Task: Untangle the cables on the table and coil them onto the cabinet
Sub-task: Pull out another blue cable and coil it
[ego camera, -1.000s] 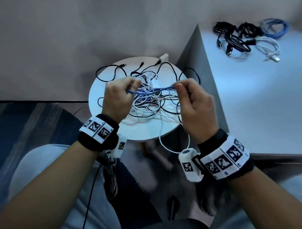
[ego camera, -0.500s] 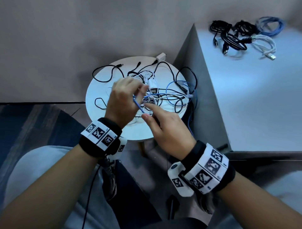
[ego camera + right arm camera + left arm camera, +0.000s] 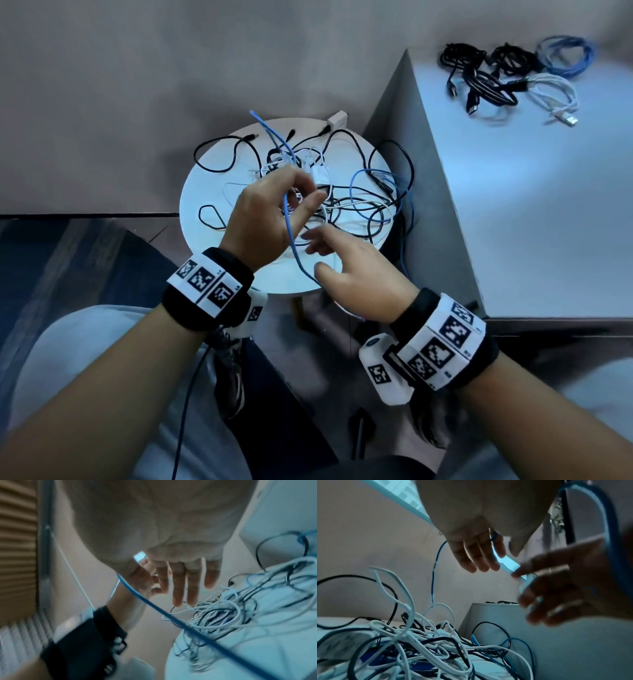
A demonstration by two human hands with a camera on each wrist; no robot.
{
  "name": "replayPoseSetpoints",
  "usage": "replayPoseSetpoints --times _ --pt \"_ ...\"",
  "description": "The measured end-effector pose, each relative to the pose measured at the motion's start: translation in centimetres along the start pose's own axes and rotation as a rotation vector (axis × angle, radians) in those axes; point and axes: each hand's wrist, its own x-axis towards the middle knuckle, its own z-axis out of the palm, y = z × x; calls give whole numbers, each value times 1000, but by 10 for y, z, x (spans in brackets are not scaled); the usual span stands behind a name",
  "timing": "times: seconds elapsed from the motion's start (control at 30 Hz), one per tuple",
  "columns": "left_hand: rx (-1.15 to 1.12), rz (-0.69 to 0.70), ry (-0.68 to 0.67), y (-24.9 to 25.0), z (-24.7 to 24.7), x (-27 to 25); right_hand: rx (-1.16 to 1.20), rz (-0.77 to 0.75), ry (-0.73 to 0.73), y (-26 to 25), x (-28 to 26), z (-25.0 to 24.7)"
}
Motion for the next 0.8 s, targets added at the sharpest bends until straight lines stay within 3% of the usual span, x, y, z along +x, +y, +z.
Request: replayPoseSetpoints --times 0.13,0.2,0.33,0.4,0.5,0.57,0.67,0.73,0.8 --pt "195 154 20 0 7 -3 722 84 -4 -15 3 -4" --pt "218 123 64 -3 3 -1 793 133 19 -19 3 -6" --pt "332 59 152 -13 -3 4 744 69 -29 -20 4 -11" --pt "449 -10 206 -19 -8 8 551 30 -94 -20 2 -13" --pt "668 -252 276 -31 -23 14 35 56 -197 -9 0 -11" --pt "702 -305 283 -42 -30 14 -209 112 -163 0 0 -10" --pt "425 -209 167 -45 -28 14 -403 156 4 10 3 -8" --pt "160 -261 80 -34 -23 12 -442 152 96 11 5 -8" --pt "75 -267 34 -22 -17 11 -440 107 223 5 3 -8"
